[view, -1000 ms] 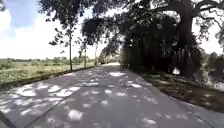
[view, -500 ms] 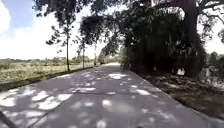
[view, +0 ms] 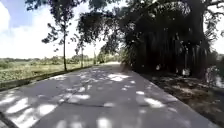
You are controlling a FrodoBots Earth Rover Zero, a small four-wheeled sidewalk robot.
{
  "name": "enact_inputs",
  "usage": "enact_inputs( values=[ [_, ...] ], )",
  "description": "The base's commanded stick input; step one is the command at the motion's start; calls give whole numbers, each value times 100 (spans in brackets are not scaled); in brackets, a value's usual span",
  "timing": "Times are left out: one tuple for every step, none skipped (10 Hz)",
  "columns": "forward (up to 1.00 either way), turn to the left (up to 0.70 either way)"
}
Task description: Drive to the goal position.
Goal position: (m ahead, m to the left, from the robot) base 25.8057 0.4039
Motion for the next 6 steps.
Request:
enact_inputs(
  values=[
    [85, 0],
    [85, 0],
    [85, 0],
    [85, 0],
    [85, 0],
    [85, 0]
  ],
)
